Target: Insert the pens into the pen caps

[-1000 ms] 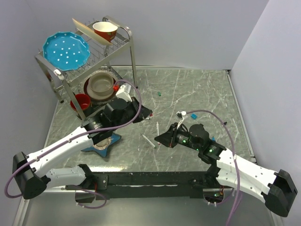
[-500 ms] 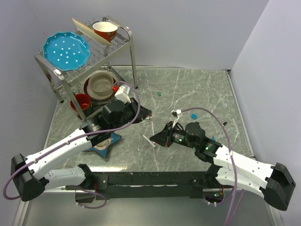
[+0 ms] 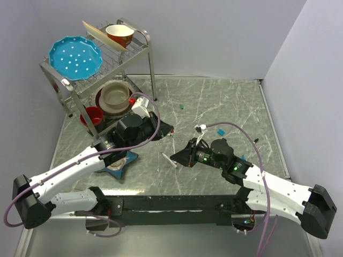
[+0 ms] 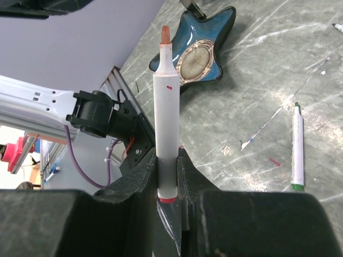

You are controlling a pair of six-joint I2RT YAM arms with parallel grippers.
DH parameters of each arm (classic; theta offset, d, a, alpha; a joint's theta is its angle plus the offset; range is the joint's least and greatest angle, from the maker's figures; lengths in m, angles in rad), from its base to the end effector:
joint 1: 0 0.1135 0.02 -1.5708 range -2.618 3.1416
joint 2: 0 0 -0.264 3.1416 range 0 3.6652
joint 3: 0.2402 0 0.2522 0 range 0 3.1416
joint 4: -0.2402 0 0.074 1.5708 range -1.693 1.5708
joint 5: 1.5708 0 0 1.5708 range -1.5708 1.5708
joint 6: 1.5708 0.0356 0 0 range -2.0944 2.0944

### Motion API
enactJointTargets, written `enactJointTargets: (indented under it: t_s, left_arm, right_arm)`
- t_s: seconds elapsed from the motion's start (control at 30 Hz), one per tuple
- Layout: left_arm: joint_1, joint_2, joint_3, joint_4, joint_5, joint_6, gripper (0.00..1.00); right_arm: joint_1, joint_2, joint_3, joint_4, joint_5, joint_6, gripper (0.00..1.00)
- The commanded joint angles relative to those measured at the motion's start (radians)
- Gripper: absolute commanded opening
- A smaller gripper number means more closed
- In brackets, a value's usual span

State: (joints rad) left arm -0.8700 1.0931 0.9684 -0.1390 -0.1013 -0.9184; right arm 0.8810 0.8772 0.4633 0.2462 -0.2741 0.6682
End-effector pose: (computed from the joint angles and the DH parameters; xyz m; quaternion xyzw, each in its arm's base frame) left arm 0.1670 -0.1924 0.3485 -0.0500 0.7919 -0.4483 0.4116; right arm 0.1239 0.1653 0.2548 -0.1680 0.7430 0.5218 0.3840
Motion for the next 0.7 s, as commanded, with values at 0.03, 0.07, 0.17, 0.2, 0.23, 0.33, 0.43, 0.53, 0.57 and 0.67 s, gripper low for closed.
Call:
enactJointTargets:
  t_s: [0.03, 0.07, 0.17, 0.2, 0.23, 0.33, 0.43, 0.53, 0.57, 0.67]
  left_arm:
    - [-0.003, -0.007, -0.02, 0.024, 0.006, 0.009, 0.01]
    - [-0.004, -0.009, -0.026, 0.026, 0.003, 0.01, 0.01]
    - [-0.003, -0.007, -0.025, 0.022, 0.009, 0.01, 0.01]
    - [-0.004, -0.004, -0.023, 0.016, 0.009, 0.01, 0.01]
    - [-0.004, -0.001, -0.022, 0.013, 0.011, 0.012, 0.01]
    - [-0.006, -0.004, -0.025, 0.01, 0.017, 0.01, 0.01]
    - [-0.006, -0.01, -0.027, -0.002, 0.005, 0.01, 0.01]
    - [-0.006, -0.012, -0.019, -0.02, -0.015, 0.009, 0.01]
    - [-0.006, -0.012, -0.007, -0.028, -0.027, 0.009, 0.01]
    - [-0.006, -0.004, 0.027, -0.076, -0.076, 0.007, 0.01]
  right_arm:
    - [0.006, 0.009, 0.074, 0.031, 0.015, -0.009, 0.0]
    - [0.007, 0.009, 0.075, 0.03, 0.016, -0.01, 0.0]
    - [0.007, 0.011, 0.081, 0.025, 0.019, -0.01, 0.0]
    - [0.009, 0.014, 0.083, 0.025, 0.021, -0.01, 0.0]
    - [0.006, 0.014, 0.087, 0.024, 0.026, -0.01, 0.0]
    - [0.007, 0.026, 0.095, 0.015, 0.033, -0.012, 0.0]
    - [0.007, 0.035, 0.1, 0.004, 0.032, -0.013, 0.0]
    - [0.009, 0.032, 0.089, 0.011, 0.024, -0.01, 0.0]
    - [0.007, 0.029, 0.084, 0.013, 0.021, -0.009, 0.0]
    - [0.01, 0.023, 0.071, 0.019, 0.019, -0.004, 0.0]
